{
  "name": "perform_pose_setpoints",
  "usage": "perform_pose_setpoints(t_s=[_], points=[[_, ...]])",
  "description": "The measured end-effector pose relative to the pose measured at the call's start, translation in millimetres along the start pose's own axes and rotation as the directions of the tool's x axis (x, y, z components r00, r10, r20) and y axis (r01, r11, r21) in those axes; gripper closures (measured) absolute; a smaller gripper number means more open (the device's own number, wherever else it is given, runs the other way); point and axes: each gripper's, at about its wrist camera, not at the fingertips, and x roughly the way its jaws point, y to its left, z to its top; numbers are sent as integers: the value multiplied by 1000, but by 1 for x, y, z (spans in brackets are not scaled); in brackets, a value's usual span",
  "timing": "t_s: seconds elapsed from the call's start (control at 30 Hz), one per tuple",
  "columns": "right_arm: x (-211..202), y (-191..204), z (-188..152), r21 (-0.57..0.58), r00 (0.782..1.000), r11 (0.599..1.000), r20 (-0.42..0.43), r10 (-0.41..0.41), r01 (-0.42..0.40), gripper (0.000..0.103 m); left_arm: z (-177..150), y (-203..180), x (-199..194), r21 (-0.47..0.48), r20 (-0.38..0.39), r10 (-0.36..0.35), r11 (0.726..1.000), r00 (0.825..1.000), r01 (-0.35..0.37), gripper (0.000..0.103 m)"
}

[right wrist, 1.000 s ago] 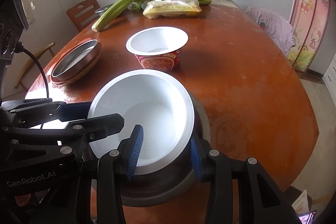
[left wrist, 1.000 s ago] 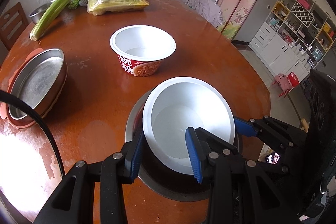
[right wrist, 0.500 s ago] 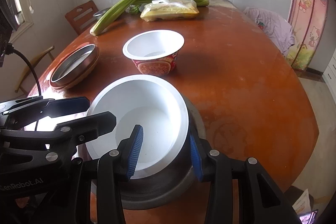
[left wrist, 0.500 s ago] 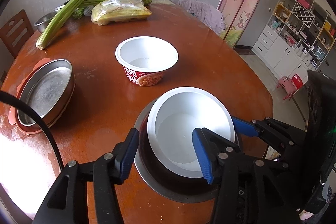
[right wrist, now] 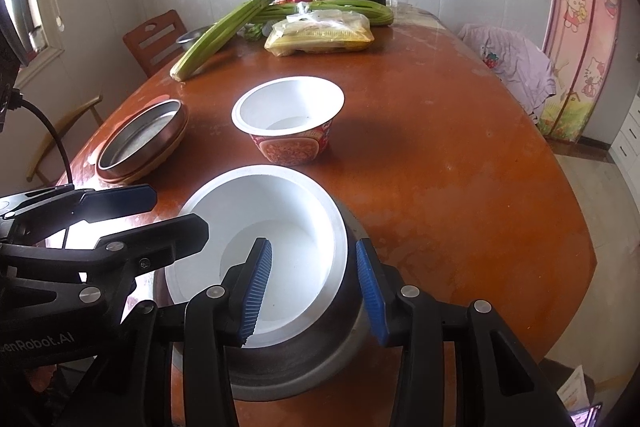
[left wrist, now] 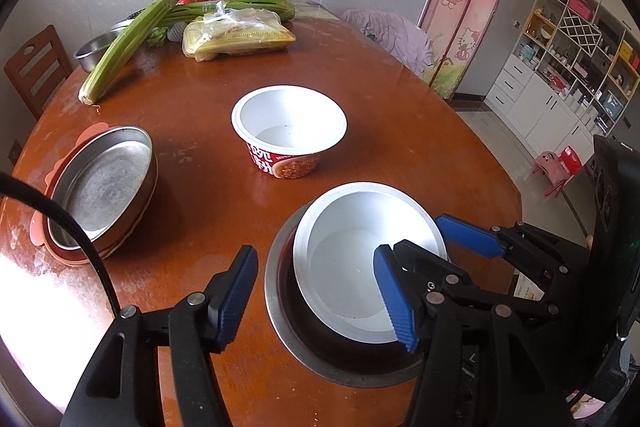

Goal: Organize plates and bowls
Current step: 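Open both grippers and move them to the red-printed white bowl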

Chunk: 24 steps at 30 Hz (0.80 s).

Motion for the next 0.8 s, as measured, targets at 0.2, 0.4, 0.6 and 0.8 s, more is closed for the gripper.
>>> perform_pose_setpoints(t_s=[0.2, 0.4, 0.6, 0.8], points=[[-2, -2, 2, 3, 1000, 1000, 7, -2, 2, 57, 4, 2, -1, -3, 11, 15, 1000, 1000, -15, 40], [-2, -5, 8, 6, 1000, 1000, 9, -6, 6, 54, 8, 5, -2, -8, 20, 22, 1000, 1000, -22, 37], [-3, -4, 14, -1, 1000, 1000, 10, -7, 7, 53, 14, 9, -4, -11, 30, 32, 999, 999, -31, 34], [-2, -4, 23, -7, 1000, 1000, 5, -7, 7, 53, 22, 13, -6, -12, 40, 44, 999, 998, -44, 32]])
